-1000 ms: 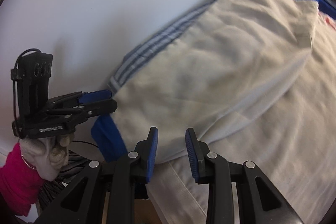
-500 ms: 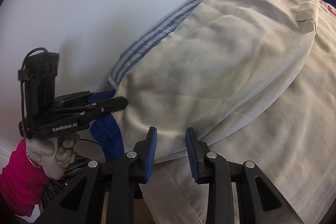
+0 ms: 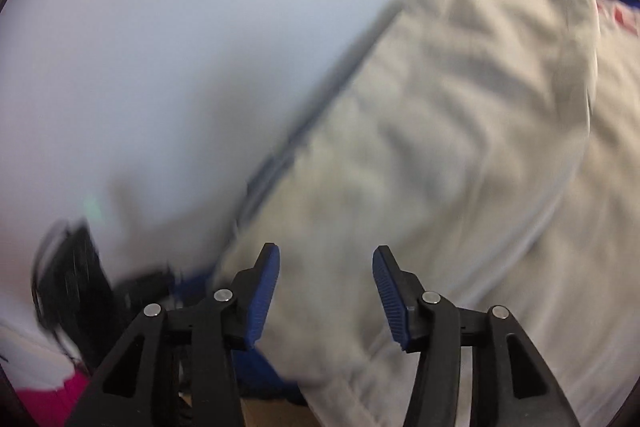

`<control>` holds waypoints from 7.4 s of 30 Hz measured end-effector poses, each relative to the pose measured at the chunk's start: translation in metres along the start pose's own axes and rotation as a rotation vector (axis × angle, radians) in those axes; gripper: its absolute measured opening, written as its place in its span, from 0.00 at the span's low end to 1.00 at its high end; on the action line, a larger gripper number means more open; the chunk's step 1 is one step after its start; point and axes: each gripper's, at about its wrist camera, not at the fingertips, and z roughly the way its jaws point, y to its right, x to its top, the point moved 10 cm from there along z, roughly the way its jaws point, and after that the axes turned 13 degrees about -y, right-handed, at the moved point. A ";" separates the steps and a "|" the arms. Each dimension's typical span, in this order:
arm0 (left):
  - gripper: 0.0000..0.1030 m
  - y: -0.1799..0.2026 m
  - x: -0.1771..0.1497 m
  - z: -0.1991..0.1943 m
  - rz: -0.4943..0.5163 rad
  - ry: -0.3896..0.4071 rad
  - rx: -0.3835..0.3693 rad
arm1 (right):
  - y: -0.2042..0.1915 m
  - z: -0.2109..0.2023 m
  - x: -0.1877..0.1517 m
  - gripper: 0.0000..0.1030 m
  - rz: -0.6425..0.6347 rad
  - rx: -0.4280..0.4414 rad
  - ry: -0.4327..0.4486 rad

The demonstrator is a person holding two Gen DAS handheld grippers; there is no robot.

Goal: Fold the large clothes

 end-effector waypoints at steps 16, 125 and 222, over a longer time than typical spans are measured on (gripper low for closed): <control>0.14 0.025 0.005 0.000 0.050 0.009 -0.042 | 0.053 0.057 0.144 0.49 0.140 -0.329 -0.050; 0.55 0.297 0.048 -0.064 0.460 0.049 -0.292 | 0.201 -0.319 -0.200 0.44 0.337 -0.521 0.485; 0.02 0.314 -0.010 0.101 0.266 -0.293 -0.291 | 0.243 -0.152 -0.271 0.35 0.413 -0.084 0.198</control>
